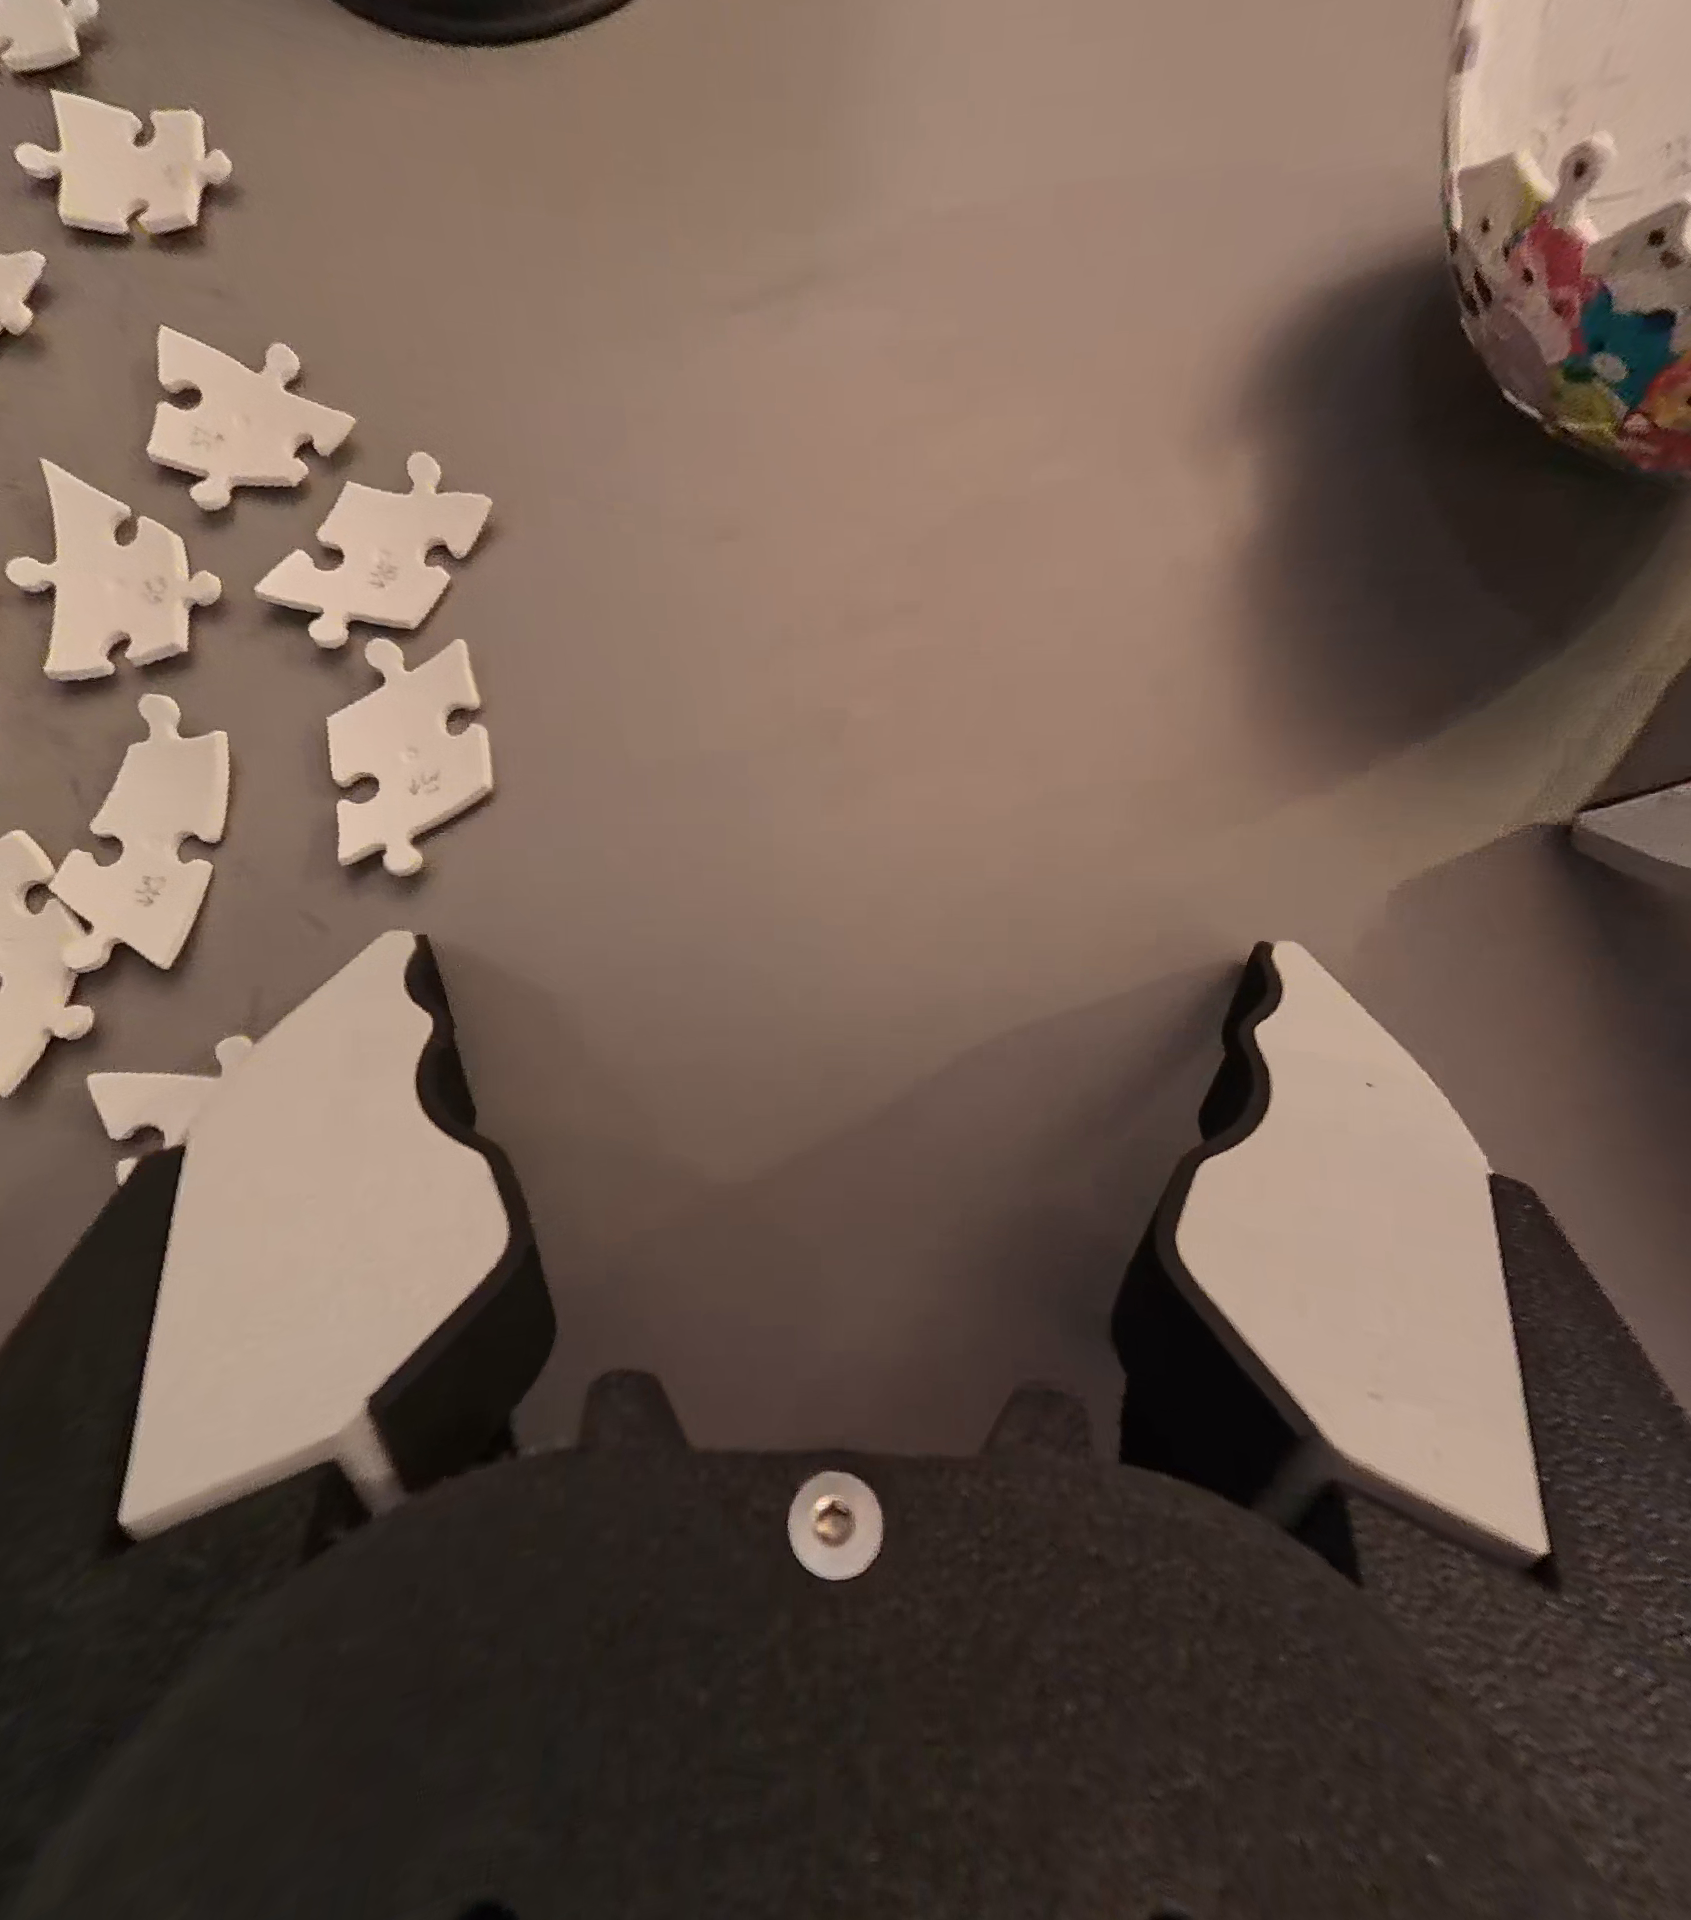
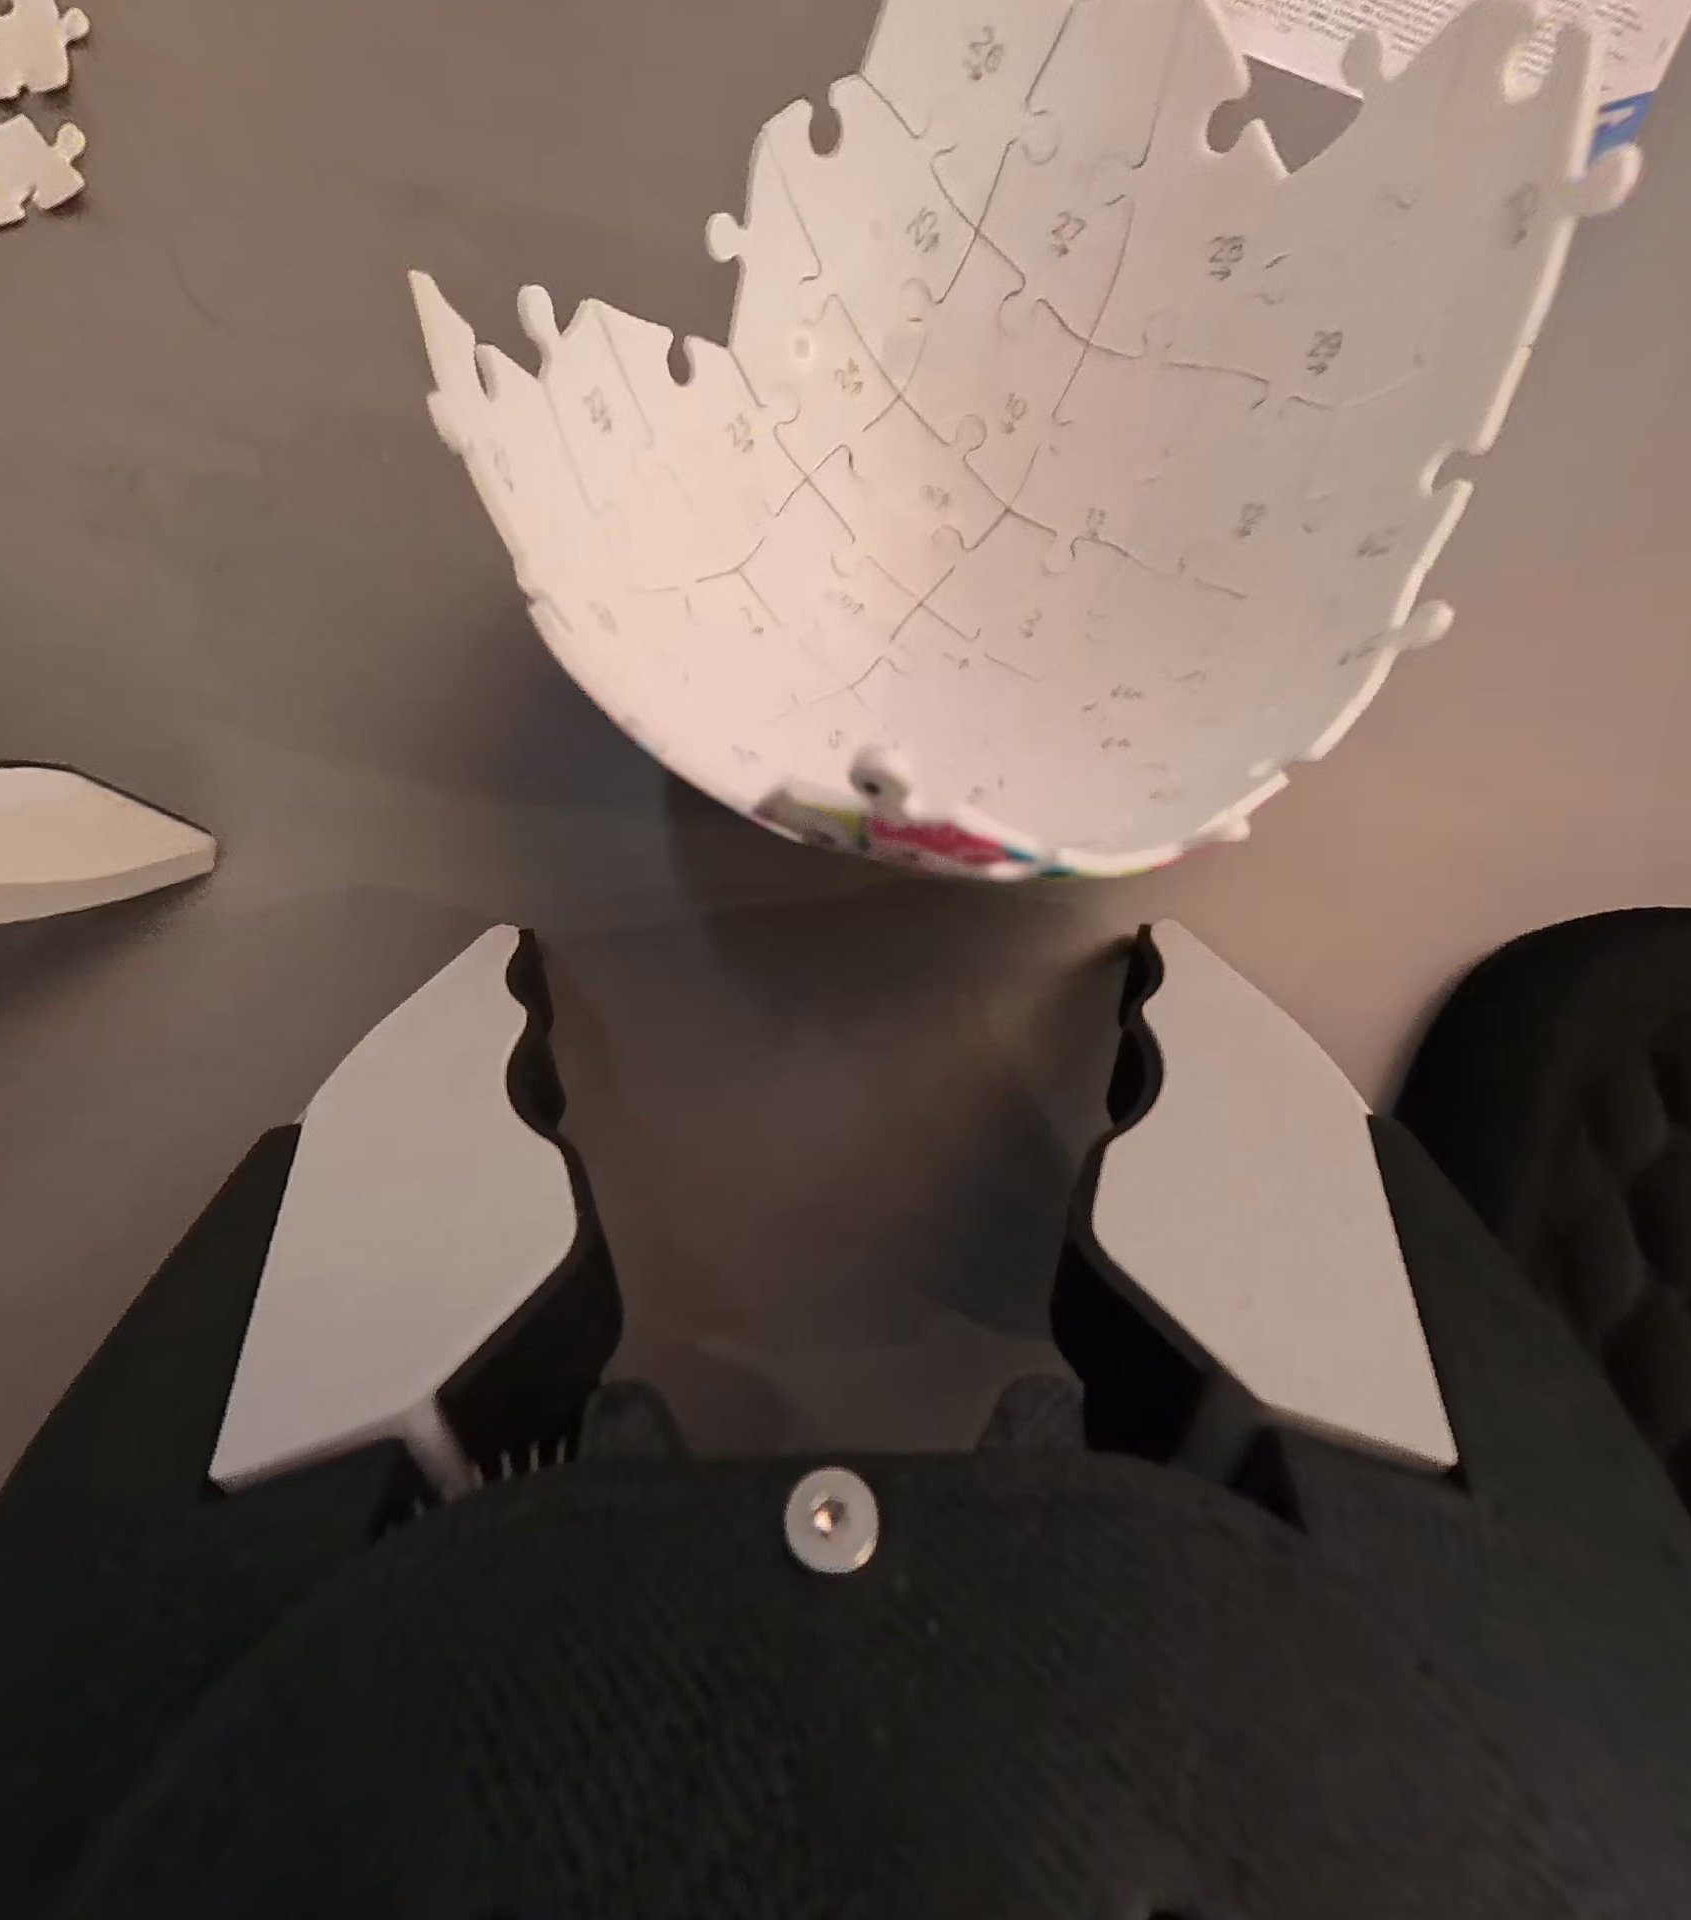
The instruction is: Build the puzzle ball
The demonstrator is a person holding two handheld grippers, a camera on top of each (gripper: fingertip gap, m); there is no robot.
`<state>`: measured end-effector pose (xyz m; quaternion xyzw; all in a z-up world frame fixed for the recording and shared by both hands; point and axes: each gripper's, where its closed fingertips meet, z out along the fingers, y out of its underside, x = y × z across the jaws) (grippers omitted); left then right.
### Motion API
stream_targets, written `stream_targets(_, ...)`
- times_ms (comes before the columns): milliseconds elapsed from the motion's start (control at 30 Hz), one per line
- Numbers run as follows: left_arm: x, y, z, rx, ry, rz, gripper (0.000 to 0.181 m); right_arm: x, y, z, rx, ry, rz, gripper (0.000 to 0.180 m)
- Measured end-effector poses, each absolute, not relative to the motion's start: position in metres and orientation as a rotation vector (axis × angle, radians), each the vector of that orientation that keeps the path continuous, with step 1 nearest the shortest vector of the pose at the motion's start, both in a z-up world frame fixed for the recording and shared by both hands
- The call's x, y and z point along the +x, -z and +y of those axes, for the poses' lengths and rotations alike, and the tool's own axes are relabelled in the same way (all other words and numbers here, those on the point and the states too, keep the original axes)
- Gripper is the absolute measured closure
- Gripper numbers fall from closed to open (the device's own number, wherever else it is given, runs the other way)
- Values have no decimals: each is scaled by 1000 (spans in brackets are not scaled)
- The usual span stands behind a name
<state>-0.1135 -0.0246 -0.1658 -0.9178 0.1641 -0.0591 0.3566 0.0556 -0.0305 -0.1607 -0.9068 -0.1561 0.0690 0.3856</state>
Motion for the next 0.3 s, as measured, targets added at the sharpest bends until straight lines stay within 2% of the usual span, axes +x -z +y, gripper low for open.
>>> stream_targets(300,-104,168,-14,-2389,125,357,36,51,162,-23,-2327,-144,-315,66)
